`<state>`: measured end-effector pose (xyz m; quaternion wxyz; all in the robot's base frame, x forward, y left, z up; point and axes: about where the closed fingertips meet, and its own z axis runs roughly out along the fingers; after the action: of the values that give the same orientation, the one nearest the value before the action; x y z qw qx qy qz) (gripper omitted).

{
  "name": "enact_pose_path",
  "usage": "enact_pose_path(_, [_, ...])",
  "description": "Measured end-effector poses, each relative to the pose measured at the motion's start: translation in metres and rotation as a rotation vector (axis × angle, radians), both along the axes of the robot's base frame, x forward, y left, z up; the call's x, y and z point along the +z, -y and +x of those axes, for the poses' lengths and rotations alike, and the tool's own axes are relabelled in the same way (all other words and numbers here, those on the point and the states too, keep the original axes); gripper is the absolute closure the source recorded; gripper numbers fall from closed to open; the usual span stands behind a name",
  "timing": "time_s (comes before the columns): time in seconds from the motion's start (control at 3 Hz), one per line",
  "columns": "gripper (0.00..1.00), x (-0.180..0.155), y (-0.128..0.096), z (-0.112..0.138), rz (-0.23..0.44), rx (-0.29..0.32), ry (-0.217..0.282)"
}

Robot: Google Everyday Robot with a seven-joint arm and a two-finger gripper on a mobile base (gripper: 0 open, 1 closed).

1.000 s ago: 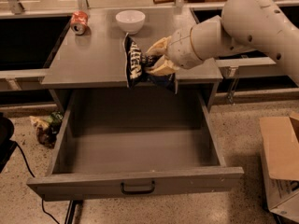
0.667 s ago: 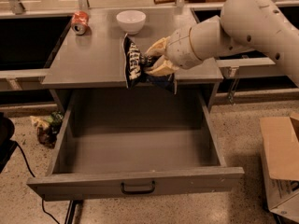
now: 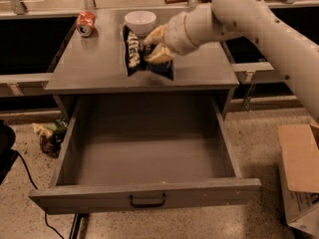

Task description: Pick blue chip bag from top drawer and place on counter

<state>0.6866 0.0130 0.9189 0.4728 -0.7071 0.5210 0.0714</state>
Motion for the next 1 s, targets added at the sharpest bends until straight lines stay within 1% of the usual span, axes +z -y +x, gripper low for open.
enact_pose_path(0.33, [1.0,0.007,-0.016,0.057,0.018,-0.027,0.024])
enact_pose_path(0.67, [0.81,0.002,-0.025,0.096,0.036,-0.082,-0.003])
enact_pose_path(1.0, [0.57,-0.008,-0.034,0.12,0.048,-0.101,-0.037])
